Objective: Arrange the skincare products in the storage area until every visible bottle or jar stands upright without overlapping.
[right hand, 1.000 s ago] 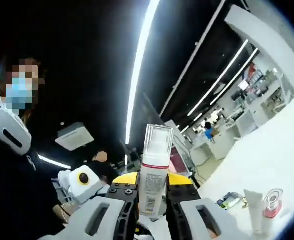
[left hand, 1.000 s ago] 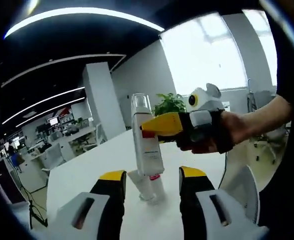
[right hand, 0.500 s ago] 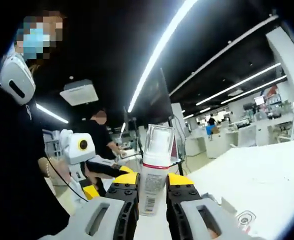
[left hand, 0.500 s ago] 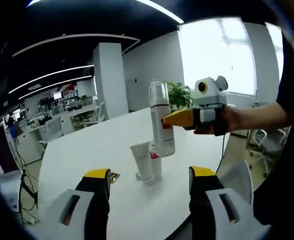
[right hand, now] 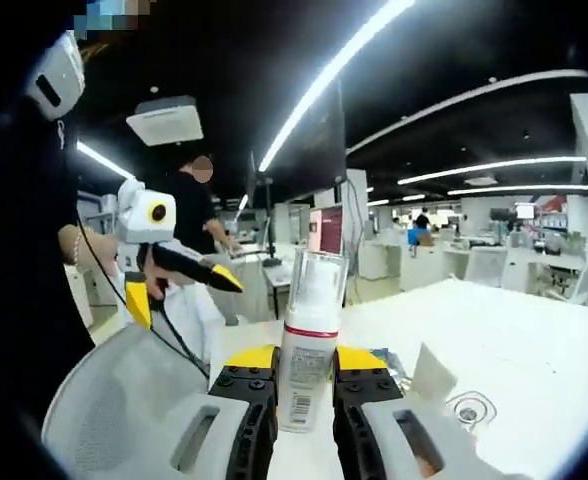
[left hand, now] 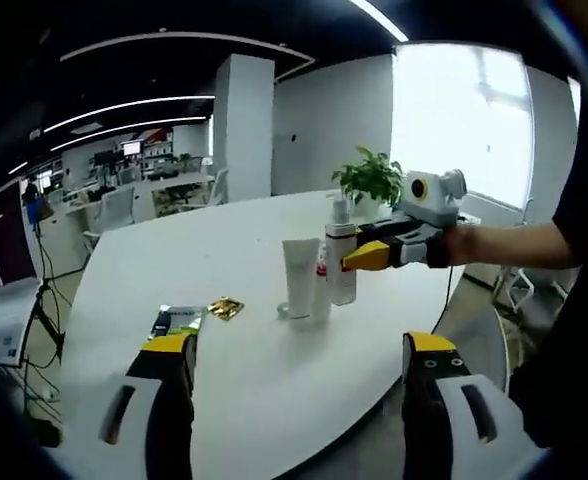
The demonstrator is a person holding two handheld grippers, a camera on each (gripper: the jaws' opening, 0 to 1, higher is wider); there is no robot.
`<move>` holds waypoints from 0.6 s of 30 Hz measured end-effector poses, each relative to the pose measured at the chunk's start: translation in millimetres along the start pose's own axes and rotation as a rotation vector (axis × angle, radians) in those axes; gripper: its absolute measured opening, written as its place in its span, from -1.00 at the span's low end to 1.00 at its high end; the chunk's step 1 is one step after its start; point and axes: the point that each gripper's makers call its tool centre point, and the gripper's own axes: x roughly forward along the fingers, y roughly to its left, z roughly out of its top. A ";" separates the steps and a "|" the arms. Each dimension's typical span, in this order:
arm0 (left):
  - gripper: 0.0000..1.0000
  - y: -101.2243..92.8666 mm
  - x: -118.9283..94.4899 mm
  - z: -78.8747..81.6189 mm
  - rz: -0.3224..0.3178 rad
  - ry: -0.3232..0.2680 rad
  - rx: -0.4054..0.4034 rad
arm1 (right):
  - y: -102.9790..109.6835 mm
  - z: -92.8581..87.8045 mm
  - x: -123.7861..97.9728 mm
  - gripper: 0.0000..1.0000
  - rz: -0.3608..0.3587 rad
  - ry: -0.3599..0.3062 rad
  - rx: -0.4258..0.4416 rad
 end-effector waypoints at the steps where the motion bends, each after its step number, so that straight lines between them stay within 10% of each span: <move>1: 0.70 0.2 1.1 -3.0 -0.003 0.010 -0.002 | -2.1 -4.6 0.8 -0.80 -0.004 0.003 0.002; 18: 0.87 17.0 30.9 -19.2 0.011 0.057 -0.006 | -25.5 -89.9 15.0 -0.80 -0.031 0.118 -0.072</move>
